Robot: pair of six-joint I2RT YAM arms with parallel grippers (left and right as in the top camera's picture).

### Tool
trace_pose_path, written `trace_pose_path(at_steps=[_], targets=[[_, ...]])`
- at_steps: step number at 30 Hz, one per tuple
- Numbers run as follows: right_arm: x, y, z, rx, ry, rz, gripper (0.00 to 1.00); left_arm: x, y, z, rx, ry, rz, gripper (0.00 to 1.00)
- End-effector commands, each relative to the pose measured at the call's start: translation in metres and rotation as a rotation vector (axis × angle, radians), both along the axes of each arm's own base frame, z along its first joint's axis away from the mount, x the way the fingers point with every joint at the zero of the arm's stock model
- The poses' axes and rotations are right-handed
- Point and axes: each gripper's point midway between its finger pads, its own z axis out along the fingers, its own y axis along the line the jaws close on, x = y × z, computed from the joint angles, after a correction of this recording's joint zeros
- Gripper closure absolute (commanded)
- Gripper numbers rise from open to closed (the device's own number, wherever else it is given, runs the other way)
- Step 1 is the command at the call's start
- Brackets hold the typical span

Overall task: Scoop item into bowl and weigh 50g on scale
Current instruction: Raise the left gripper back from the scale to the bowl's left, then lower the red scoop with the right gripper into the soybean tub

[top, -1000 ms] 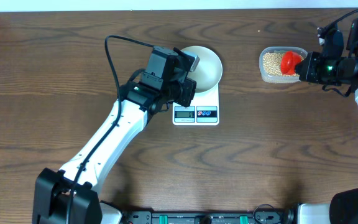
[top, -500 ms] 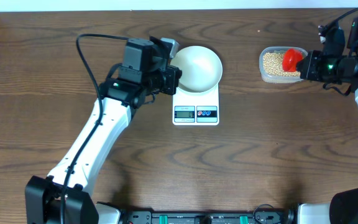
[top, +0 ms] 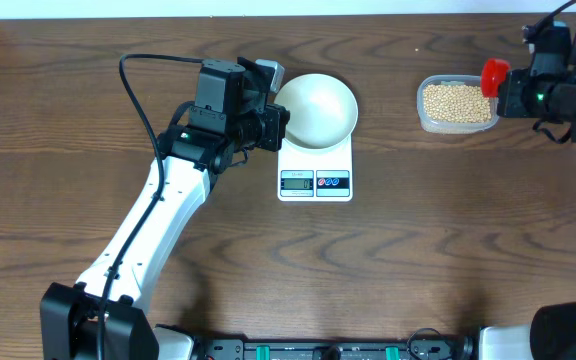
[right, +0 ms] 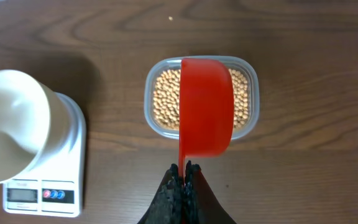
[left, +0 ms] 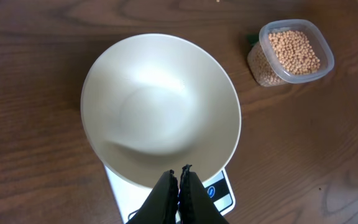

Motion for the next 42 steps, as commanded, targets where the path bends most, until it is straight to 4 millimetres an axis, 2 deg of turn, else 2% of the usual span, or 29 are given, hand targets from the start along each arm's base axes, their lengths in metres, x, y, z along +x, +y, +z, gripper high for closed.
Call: trace_pose_path(at_steps=[1,10,20,42], targets=[[0.008,-0.007,-0.018,-0.036,0.040,0.024,0.99,0.007,0.002,0.022,-0.010,-0.049,0.016,0.93],[0.023,-0.013,-0.061,-0.060,0.128,0.040,0.99,0.007,0.002,0.021,-0.010,-0.049,0.016,0.93],[0.034,-0.015,-0.090,-0.055,0.172,0.048,0.99,0.007,0.002,0.021,-0.010,-0.049,0.016,0.93],[0.041,-0.023,-0.092,-0.101,0.151,0.037,0.99,0.007,0.002,0.021,-0.009,-0.049,0.017,0.92]])
